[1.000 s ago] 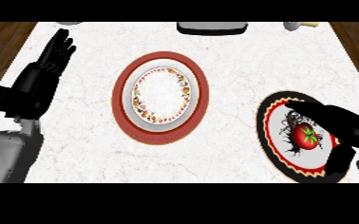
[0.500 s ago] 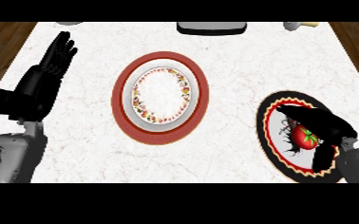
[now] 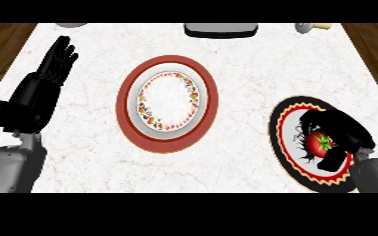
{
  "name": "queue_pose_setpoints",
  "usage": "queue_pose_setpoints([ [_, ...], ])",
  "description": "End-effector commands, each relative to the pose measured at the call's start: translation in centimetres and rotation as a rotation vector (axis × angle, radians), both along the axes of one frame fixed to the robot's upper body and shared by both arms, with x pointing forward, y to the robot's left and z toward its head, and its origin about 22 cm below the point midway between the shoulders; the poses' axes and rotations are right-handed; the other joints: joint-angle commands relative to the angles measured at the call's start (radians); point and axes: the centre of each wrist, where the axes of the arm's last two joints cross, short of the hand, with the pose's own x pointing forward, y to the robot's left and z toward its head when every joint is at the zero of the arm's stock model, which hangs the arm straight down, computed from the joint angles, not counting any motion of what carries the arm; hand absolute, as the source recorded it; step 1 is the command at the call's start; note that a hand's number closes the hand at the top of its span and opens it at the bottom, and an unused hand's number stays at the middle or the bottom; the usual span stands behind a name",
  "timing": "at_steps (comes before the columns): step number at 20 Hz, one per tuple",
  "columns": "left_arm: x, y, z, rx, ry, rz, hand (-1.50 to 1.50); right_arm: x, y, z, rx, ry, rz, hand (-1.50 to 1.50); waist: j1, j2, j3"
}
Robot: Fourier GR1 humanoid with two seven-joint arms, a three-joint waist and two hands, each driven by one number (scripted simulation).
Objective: Pick the tomato from the plate and place it in the plate
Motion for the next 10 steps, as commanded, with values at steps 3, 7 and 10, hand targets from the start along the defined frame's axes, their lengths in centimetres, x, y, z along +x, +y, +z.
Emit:
queue_pose_setpoints([
  [3, -0.6, 1.7, -0.3, 0.023, 0.03, 0.072, 0.0, -4.9, -3.3, -2.4, -0.12, -0.018, -0.539, 1.5, -0.077, -0.012, 0.005],
  [7, -1.2, 0.5, 0.0, 0.006, 0.022, 0.052, 0.0, -8.1, -1.3, -0.1, -0.171, -0.21, -0.608, 1.5, -0.052, -0.01, 0.006],
  [10, -0.8, 1.5, -0.8, 0.012, 0.009, 0.032, 0.0, -9.7, 2.7, 1.0, -0.142, -0.334, -0.63, 1.5, -0.03, 0.001, 0.006],
])
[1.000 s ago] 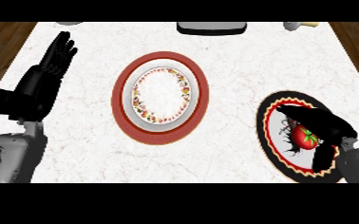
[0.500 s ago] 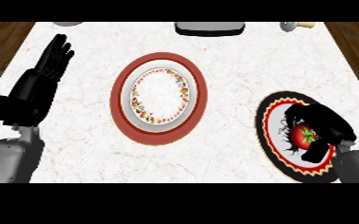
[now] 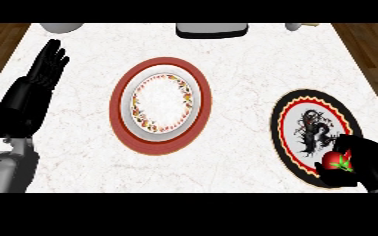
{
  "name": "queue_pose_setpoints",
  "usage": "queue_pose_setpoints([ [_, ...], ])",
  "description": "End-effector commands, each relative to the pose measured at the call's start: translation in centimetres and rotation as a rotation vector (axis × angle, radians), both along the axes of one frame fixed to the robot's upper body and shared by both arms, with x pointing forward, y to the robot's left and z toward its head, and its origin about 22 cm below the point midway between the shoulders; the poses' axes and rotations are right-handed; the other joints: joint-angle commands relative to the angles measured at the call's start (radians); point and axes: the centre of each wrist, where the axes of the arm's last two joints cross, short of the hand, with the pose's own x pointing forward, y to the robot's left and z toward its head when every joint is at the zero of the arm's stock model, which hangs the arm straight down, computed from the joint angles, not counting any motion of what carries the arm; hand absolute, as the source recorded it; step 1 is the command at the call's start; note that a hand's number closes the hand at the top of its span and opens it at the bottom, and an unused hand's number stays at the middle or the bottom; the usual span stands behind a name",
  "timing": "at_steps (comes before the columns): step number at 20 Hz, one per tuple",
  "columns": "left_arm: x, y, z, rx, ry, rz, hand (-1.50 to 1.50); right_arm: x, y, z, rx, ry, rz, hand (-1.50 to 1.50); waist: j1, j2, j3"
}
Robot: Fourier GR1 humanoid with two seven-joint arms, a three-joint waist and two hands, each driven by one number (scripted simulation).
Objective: Pick the tomato from the plate and place it in the plate
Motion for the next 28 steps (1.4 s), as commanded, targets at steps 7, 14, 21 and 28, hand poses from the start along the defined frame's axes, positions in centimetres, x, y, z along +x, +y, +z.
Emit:
queue_pose_setpoints([
  [7, 0.9, 0.9, 0.9, -0.001, -0.007, -0.024, 0.0, -5.0, 10.1, 9.0, 0.148, -0.338, 0.117, 1.5, 0.031, 0.012, 0.005],
  [14, 1.0, -1.3, 0.5, -0.01, -0.001, -0.051, 0.0, -6.5, 15.6, 14.2, 0.392, -0.526, 0.279, 1.5, 0.049, 0.015, 0.006],
  [21, 1.3, -3.4, 0.6, -0.01, -0.028, -0.064, 0.0, -2.5, 23.4, 14.6, 0.409, -0.508, 0.37, 1.5, 0.06, 0.017, 0.007],
  [28, 1.7, -0.8, 0.0, 0.006, -0.008, -0.059, 0.0, 2.2, 28.6, 15.8, 0.496, -0.46, 0.364, 1.5, 0.071, 0.02, 0.007],
])
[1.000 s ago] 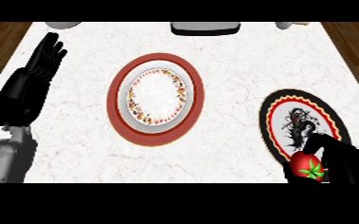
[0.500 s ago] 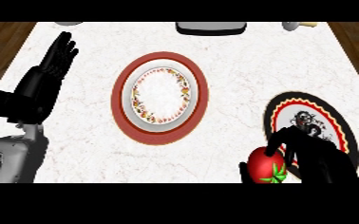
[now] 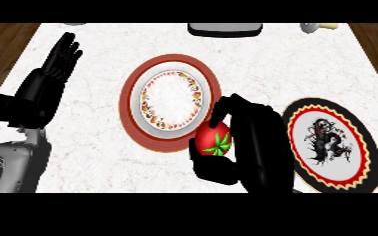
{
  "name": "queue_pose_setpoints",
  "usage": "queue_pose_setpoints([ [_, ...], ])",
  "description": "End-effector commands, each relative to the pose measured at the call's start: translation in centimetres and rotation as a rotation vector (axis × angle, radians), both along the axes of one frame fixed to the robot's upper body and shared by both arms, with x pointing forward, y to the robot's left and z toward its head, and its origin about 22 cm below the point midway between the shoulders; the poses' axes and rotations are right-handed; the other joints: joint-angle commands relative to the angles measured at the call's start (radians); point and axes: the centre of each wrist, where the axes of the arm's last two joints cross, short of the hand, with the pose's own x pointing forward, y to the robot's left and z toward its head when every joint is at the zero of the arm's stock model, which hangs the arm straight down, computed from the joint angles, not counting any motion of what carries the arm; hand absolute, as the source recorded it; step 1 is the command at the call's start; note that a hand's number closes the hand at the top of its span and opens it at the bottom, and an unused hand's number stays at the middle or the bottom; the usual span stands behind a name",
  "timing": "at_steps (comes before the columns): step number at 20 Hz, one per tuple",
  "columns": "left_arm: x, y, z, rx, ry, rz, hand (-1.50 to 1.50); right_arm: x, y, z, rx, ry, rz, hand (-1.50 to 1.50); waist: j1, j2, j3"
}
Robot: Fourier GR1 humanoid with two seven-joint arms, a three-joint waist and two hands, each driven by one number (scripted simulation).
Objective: Pick the tomato from the plate and place it in the plate
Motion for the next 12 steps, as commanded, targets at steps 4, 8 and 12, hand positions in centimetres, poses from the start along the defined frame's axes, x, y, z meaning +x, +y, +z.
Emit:
queue_pose_setpoints([
  [4, -0.8, -3.1, -1.4, -0.008, 0.005, -0.022, 0.0, 6.1, 4.9, 0.8, 0.049, 0.053, 0.015, 1.5, 0.013, 0.002, 0.0],
  [8, 1.3, -1.0, 1.2, -0.001, -0.011, -0.022, 0.0, 9.4, 7.0, -1.0, 0.055, 0.082, -0.02, 1.5, 0.015, 0.005, 0.0],
  [12, 0.5, 0.4, 0.5, 0.002, -0.01, -0.043, 0.0, 12.0, 8.2, -3.4, -0.011, 0.113, -0.046, 1.5, 0.026, 0.007, 0.0],
])
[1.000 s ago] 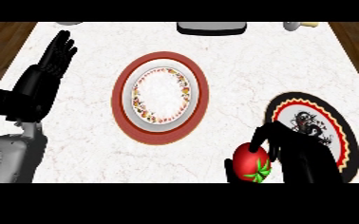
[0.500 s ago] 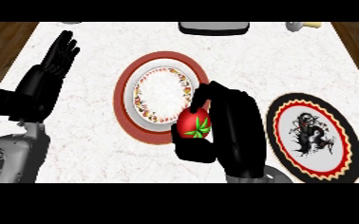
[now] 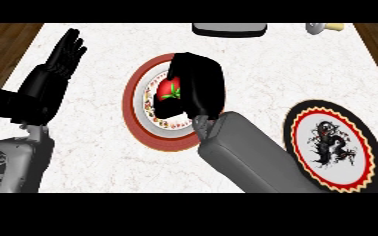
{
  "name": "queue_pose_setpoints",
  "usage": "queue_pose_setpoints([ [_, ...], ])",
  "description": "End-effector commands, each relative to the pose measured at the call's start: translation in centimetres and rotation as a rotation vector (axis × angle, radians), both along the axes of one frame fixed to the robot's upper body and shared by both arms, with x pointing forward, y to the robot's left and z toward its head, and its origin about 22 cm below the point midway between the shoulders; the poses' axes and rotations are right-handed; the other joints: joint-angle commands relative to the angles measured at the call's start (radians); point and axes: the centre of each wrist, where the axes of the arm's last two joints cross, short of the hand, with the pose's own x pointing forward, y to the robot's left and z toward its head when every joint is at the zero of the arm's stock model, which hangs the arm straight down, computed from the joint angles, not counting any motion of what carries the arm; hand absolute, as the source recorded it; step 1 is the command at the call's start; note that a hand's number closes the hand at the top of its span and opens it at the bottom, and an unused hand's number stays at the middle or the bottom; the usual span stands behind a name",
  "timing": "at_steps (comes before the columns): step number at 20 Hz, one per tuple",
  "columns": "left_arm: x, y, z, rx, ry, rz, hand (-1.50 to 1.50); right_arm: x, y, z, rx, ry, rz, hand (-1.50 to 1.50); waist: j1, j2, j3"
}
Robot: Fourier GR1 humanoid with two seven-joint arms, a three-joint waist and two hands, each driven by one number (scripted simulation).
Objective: Pick the tomato from the plate and place it in the plate
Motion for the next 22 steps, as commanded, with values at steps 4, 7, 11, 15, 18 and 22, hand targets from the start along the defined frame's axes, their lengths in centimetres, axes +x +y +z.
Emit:
queue_pose_setpoints([
  [4, 0.6, -1.1, -1.8, -0.016, 0.009, -0.004, 0.0, 4.5, 1.0, -4.5, -0.067, 0.014, -0.045, 1.5, 0.008, 0.006, 0.0],
  [7, 0.6, 0.3, 0.8, 0.005, -0.004, -0.019, 0.0, 6.0, 1.3, -4.0, -0.086, 0.121, -0.031, 1.5, 0.034, 0.009, 0.0],
  [11, 0.9, -1.9, 0.2, 0.0, -0.017, -0.058, 0.0, 7.3, 0.2, -5.2, 0.054, 0.103, -0.151, -1.5, 0.053, 0.018, 0.0],
  [15, 1.6, -2.0, 0.8, 0.006, -0.015, -0.044, 0.0, 5.9, 0.6, -7.0, 0.138, 0.131, -0.075, -1.5, 0.056, 0.016, 0.001],
  [18, 1.0, -1.1, -0.5, -0.009, -0.021, -0.056, 0.0, 6.9, -0.2, -6.8, 0.236, 0.071, -0.081, -1.5, 0.073, 0.023, 0.001],
  [22, 1.1, -1.4, 0.6, 0.005, -0.018, -0.058, 0.0, 8.0, -0.1, -4.7, 0.356, -0.057, -0.113, -1.5, 0.06, 0.018, 0.002],
])
